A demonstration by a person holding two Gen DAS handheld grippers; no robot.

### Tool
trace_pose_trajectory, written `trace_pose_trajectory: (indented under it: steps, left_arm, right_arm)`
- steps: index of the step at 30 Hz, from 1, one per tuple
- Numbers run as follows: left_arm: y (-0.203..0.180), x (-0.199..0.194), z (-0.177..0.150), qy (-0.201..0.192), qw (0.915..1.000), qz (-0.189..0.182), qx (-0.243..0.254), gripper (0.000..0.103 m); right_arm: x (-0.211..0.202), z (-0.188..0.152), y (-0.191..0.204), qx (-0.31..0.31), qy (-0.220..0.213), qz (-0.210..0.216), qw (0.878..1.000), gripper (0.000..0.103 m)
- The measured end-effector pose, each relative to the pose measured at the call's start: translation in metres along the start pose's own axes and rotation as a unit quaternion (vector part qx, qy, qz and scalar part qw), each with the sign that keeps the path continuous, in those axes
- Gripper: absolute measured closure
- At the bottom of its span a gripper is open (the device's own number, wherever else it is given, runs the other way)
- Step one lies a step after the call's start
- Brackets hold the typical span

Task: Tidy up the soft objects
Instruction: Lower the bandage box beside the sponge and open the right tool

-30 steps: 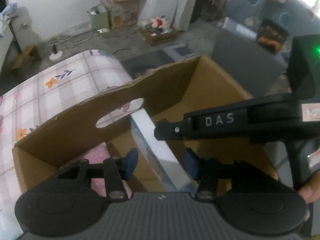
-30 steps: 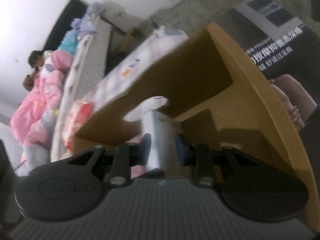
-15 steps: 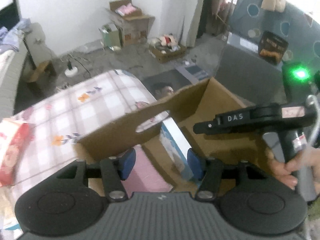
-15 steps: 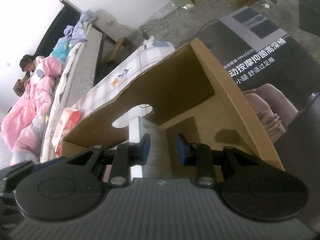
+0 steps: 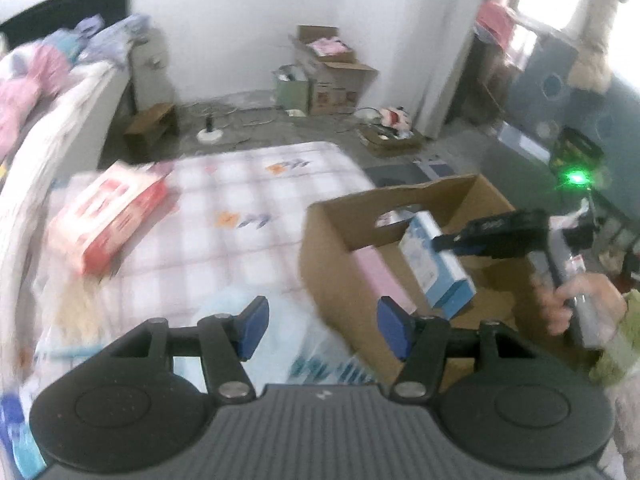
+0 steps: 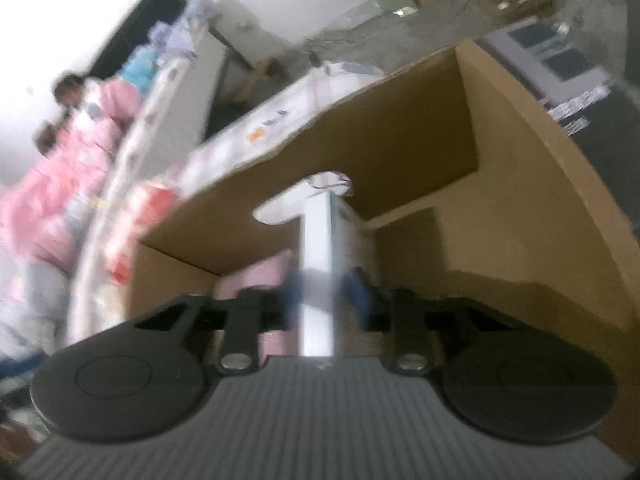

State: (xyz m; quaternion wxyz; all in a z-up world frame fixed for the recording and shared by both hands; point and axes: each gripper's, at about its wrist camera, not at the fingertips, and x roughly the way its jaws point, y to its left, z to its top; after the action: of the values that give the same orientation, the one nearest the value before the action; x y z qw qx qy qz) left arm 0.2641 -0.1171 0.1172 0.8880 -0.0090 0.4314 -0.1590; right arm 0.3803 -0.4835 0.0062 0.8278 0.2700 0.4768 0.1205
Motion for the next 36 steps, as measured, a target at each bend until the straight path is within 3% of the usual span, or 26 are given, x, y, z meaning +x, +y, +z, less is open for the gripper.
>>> trace_pose_trajectory:
  steps: [6,9,15,20,28,31,36]
  left_arm:
    - [0.035,-0.012,-0.036,0.009,0.9984,-0.007,-0.055,0.042]
    - [0.043,-0.016,-0.049,0.008,0.9971,-0.014,-0.074,0.042]
    - [0.057,-0.02,-0.068,-0.001,0.9943,-0.026,-0.103,0.042]
    - [0.062,-0.021,-0.08,-0.004,0.9938,-0.022,-0.109,0.042]
    - [0.074,-0.03,-0.09,-0.012,0.9937,-0.006,-0.111,0.042]
    - [0.083,-0.033,-0.094,-0.019,0.993,0.002,-0.116,0.041]
    - [0.102,-0.049,-0.105,-0.055,0.9901,0.029,-0.126,0.033]
  right_arm:
    - [0.004,-0.003,-0.021,0.063,0.017,0.079,0.995,0.081]
    - [0.0,-0.005,-0.026,0.071,0.006,0.056,0.996,0.078]
    - [0.006,-0.01,-0.014,0.026,0.013,-0.058,0.998,0.076]
    - [0.023,-0.014,-0.003,0.012,0.018,-0.068,0.997,0.073]
    - [0.037,-0.018,0.03,-0.065,0.038,-0.072,0.995,0.066]
    - [0.04,-0.017,0.036,-0.084,0.042,-0.088,0.992,0.06]
    - [0.028,-0.021,0.059,-0.118,0.024,-0.132,0.984,0.031]
